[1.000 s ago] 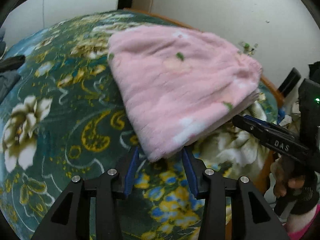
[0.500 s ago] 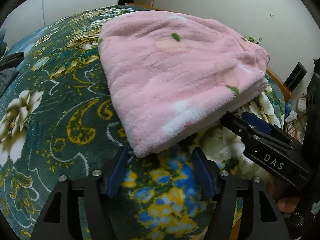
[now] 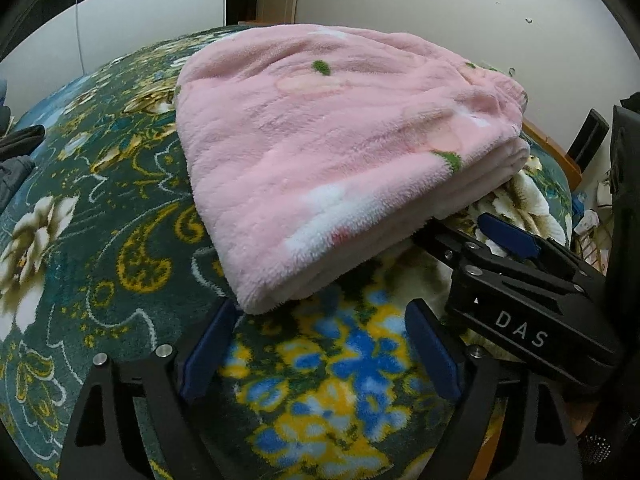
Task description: Fold clothes
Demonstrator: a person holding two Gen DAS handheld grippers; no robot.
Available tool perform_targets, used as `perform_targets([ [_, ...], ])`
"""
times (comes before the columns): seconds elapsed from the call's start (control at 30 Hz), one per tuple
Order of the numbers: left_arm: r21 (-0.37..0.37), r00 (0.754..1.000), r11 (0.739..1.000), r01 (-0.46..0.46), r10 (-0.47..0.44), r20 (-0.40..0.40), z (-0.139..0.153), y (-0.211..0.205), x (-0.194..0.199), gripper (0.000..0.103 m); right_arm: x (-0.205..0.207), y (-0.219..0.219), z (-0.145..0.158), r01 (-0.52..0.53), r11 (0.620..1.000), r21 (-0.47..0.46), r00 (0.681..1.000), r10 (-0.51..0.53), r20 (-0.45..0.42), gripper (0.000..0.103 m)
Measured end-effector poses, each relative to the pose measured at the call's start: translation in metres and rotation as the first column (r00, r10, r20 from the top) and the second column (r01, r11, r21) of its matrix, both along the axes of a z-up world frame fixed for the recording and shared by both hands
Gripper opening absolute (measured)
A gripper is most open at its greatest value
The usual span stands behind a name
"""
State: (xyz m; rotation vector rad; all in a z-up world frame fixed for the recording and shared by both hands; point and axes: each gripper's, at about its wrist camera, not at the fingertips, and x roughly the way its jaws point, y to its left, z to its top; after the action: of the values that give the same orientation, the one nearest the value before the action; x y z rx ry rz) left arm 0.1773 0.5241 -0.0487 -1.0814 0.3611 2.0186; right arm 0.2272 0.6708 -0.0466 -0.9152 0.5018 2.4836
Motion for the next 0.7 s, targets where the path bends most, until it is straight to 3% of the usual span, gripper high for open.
perform_targets([
  [0.7,-0.013,0.993,0.995,-0.103,0.102,-0.058,0.004,-0.012,-0.009,0.088,-0.010,-0.005,-0.006,0.015,1.000,-0.016,0.999,-0.015,-0.042,0.081],
])
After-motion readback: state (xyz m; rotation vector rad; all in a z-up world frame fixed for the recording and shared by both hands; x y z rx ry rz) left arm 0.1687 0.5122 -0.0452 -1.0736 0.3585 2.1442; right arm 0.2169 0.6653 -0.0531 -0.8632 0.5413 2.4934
